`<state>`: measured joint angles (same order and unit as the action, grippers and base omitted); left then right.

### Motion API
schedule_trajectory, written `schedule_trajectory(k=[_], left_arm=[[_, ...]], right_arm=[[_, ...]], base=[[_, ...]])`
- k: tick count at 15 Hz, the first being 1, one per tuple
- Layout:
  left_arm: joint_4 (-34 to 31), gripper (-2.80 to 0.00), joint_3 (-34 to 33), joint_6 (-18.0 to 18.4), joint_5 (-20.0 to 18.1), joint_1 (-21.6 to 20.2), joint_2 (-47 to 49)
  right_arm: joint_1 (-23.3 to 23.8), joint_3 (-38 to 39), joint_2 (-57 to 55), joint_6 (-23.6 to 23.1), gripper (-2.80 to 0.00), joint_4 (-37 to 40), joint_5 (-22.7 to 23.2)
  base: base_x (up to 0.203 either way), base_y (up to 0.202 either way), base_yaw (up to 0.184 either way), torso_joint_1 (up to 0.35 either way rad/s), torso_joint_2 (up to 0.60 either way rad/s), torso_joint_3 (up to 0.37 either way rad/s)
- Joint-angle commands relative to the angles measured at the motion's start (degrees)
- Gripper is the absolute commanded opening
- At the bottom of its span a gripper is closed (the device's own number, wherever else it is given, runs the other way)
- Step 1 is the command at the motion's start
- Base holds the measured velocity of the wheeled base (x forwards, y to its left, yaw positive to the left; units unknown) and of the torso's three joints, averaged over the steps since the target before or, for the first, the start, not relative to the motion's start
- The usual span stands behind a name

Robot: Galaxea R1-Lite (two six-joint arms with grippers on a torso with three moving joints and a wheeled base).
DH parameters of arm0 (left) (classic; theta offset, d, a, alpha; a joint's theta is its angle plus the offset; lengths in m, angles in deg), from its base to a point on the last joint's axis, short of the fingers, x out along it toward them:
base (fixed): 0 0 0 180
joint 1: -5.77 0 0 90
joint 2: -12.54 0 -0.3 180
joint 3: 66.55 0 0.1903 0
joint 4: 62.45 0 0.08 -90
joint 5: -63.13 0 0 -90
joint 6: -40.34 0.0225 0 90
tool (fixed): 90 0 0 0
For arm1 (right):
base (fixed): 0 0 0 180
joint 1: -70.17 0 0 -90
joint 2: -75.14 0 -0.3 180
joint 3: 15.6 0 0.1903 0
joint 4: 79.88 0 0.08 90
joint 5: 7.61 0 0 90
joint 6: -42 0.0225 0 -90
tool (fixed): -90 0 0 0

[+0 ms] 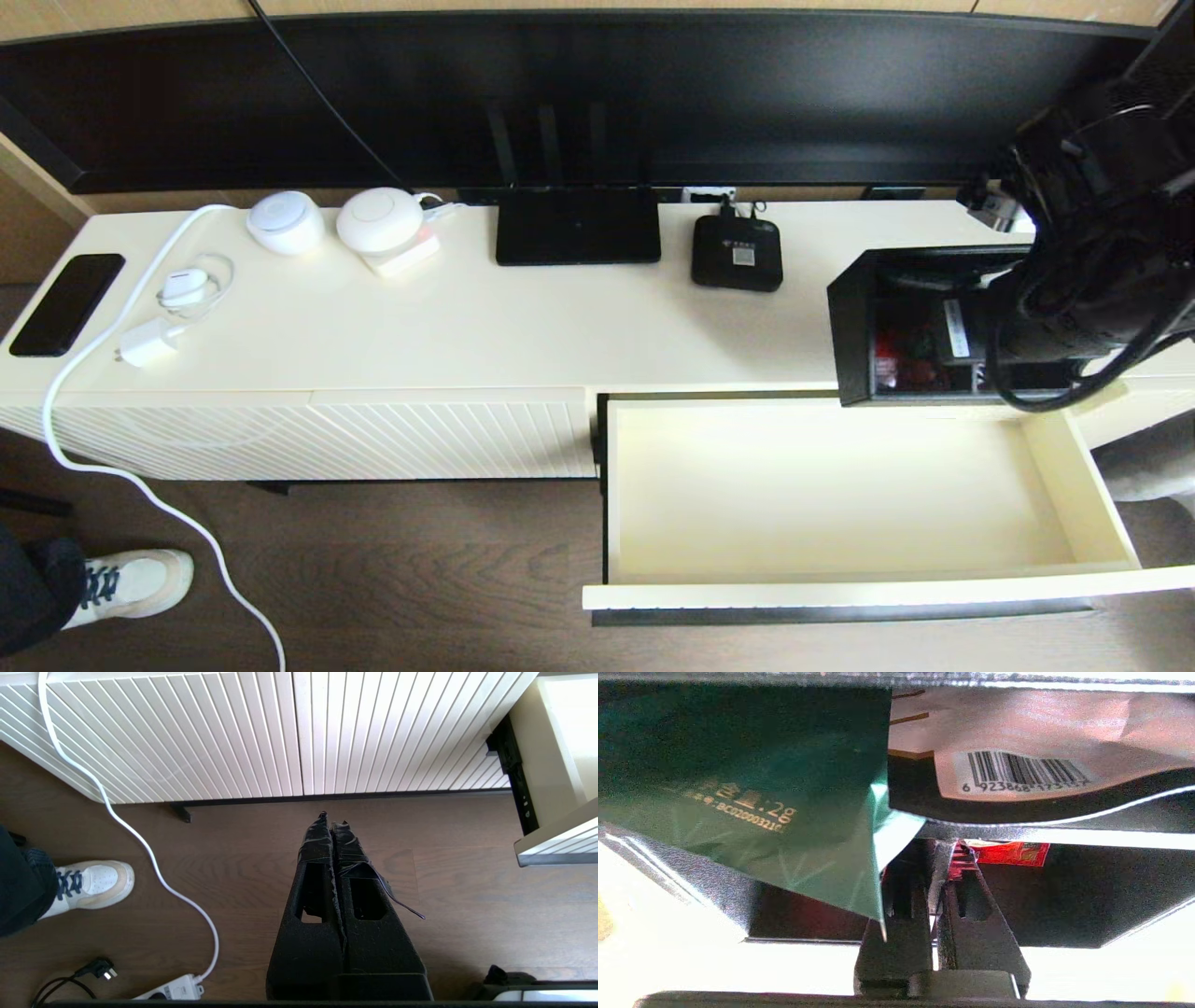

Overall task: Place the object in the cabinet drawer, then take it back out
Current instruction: Take the storage box out of the drawer and put it on the table

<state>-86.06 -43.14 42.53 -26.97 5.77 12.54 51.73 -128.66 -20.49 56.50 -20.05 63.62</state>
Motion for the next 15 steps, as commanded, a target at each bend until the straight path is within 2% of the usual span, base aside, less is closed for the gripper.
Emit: schedule_trajectory(k=[1,5,15], left_arm=[[-0.02,-2.80,-0.04,0.00,0.01,0.00,0.09],[-0.02,-2.80,-0.05,0.00,0.01,0.00,0.09],[-0.02,-2.80,0.01,0.00,0.01,0.00,0.09]], right_arm=[[1.26,-3.98,-5.36,-1.62,-2.80,0.07,-0.45],[3.18,-11.74,-10.78,-2.28,-2.80,0.68,-0.58],[3.32,-18.25,-14.94,-0.42,-2.80,0.94,-0.03]], base=[[0.000,0.000,0.000,0.000,0.00,0.000],[0.000,0.000,0.000,0.000,0.00,0.000],[0.000,0.000,0.000,0.000,0.00,0.000]])
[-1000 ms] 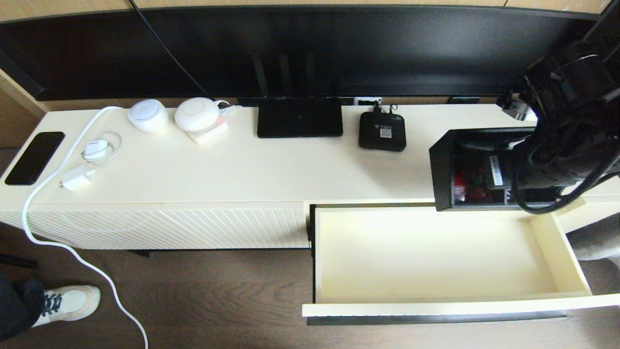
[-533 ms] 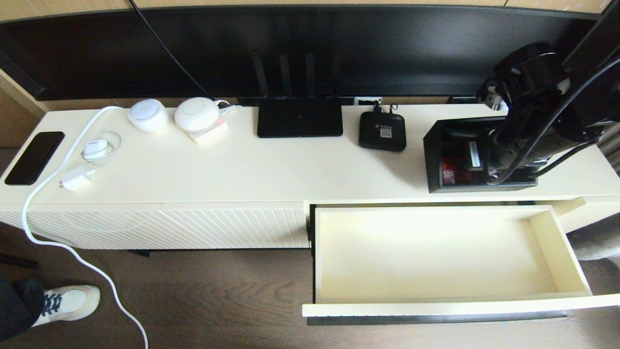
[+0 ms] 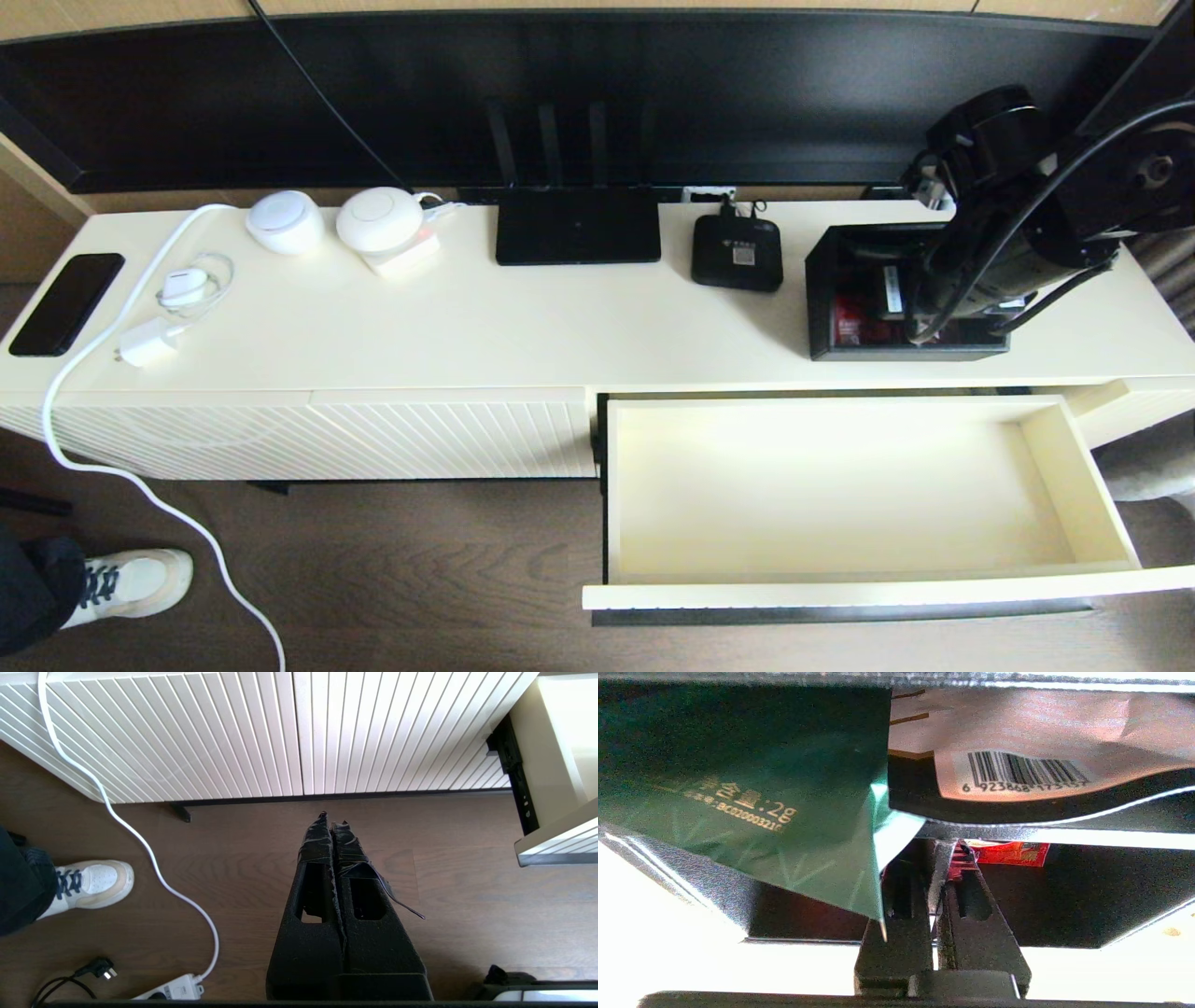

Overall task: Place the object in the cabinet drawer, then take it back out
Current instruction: Take the storage box out of the drawer and put it on the table

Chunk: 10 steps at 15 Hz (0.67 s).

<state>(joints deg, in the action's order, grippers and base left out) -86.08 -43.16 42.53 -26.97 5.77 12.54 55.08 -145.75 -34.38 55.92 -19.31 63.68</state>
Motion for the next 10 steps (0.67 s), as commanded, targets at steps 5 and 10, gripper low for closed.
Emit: schedule_trajectory(k=[5,10], left_arm=[[0.00,-2.80,-0.02,0.00,0.01,0.00,0.05],[0.00,-2.80,0.01,0.00,0.01,0.00,0.09]], right_arm=[[-0.03,-2.64,-2.84,0.40,-2.80,0.15,-0.19],[-0.03,-1.93,-3.37,0.32,-2.80,-0.05,-0.42]], base=[[0.000,0.000,0.000,0.000,0.00,0.000],[0.000,0.000,0.000,0.000,0.00,0.000]])
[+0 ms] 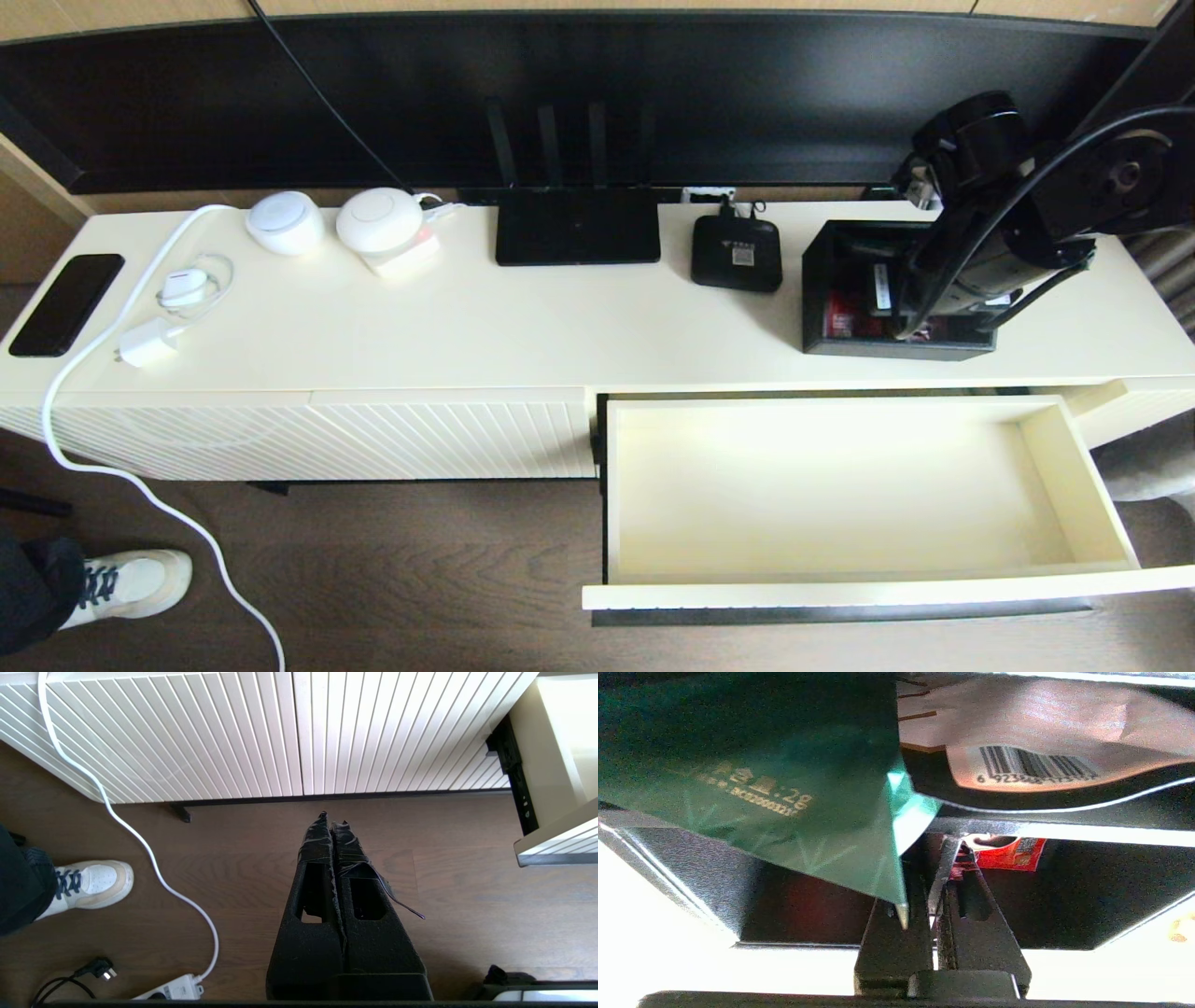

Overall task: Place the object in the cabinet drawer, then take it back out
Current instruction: Take the storage box out of the drawer and put it on the table

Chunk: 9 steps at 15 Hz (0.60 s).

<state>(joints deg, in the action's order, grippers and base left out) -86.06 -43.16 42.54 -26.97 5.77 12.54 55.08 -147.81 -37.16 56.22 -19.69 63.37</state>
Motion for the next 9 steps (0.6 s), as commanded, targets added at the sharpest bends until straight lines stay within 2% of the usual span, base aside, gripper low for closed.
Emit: schedule_trajectory(k=[1,2,9], left_arm=[[-0.02,-2.80,0.06,0.00,0.01,0.00,0.09],[-0.02,-2.80,0.02,0.00,0.01,0.00,0.09],[0.06,-2.80,-0.02,0.00,0.01,0.00,0.09]], right_arm=[[-0.03,0.21,-0.82,0.02,-2.80,0.10,-0.39],[-0.03,0.39,-0.82,-0.04,0.00,0.09,-0.44],[0.00,-1.02,1.96,-0.91,0.00,-1.08,-0.39]], base=[[0.000,0.000,0.000,0.000,0.00,0.000],[0.000,0.000,0.000,0.000,0.00,0.000],[0.000,0.000,0.000,0.000,0.00,0.000]])
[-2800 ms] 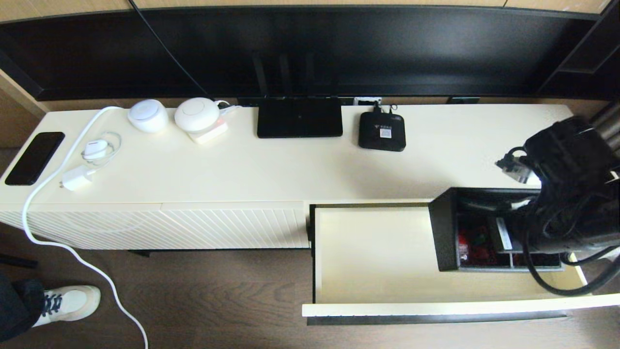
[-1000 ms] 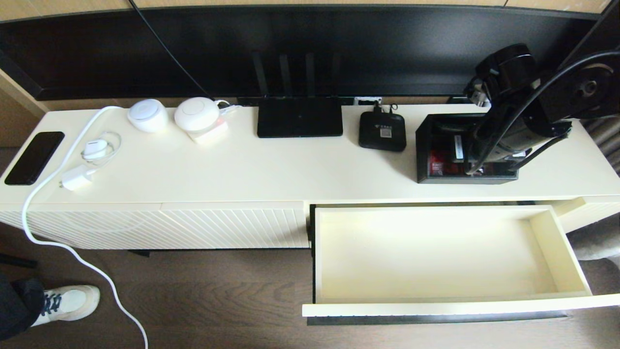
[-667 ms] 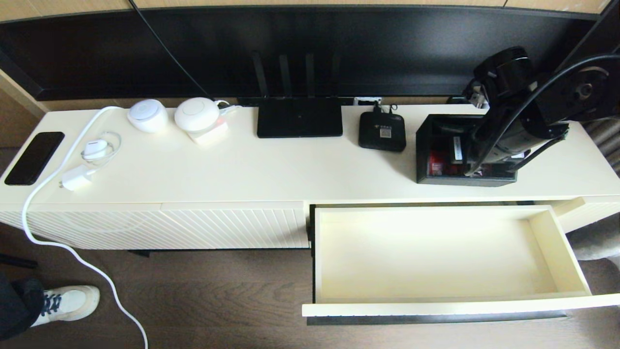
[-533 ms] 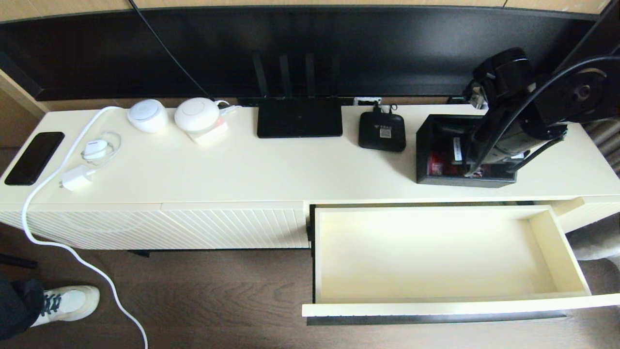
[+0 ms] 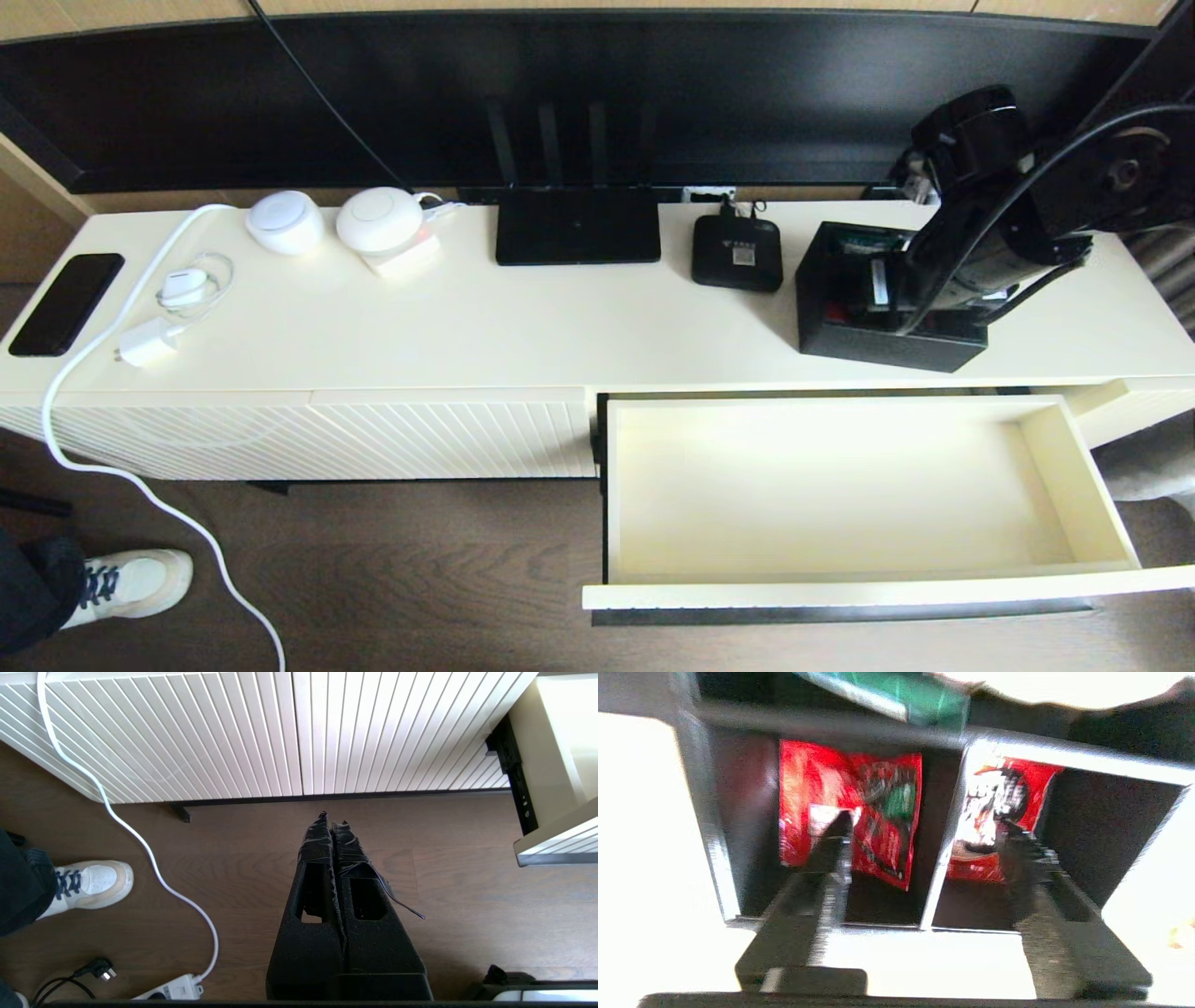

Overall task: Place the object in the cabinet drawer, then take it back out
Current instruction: Take the storage box out of the drawer and put it on the table, then close the drawer

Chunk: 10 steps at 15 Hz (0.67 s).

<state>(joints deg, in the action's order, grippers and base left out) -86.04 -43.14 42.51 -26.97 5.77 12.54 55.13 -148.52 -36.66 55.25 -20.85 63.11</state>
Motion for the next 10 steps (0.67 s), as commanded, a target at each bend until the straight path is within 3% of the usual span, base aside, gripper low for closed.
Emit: schedule_trajectory(k=[1,6,9,10], left_arm=[[-0.03,-2.80,-0.05,0.03,0.01,0.00,0.09],[-0.03,-2.80,-0.05,0.03,0.01,0.00,0.09],[-0.03,-2.80,0.04,0.03,0.01,0.00,0.09],[-0.03,-2.80,0.01,0.03,0.01,0.00,0.09]], right_arm=[[-0.03,-0.34,2.71,-0.38,0.00,-0.26,-0.17],[-0.92,1.98,12.28,-2.66,0.00,-1.09,-1.99],[-4.19,13.57,21.02,-6.65,0.00,-1.31,-2.64],[-5.80,18.87,23.81,-7.85,-2.80,-1.37,-3.13]], base=[[0.000,0.000,0.000,0.000,0.00,0.000],[0.000,0.000,0.000,0.000,0.00,0.000],[0.000,0.000,0.000,0.000,0.00,0.000],[0.000,0.000,0.000,0.000,0.00,0.000]])
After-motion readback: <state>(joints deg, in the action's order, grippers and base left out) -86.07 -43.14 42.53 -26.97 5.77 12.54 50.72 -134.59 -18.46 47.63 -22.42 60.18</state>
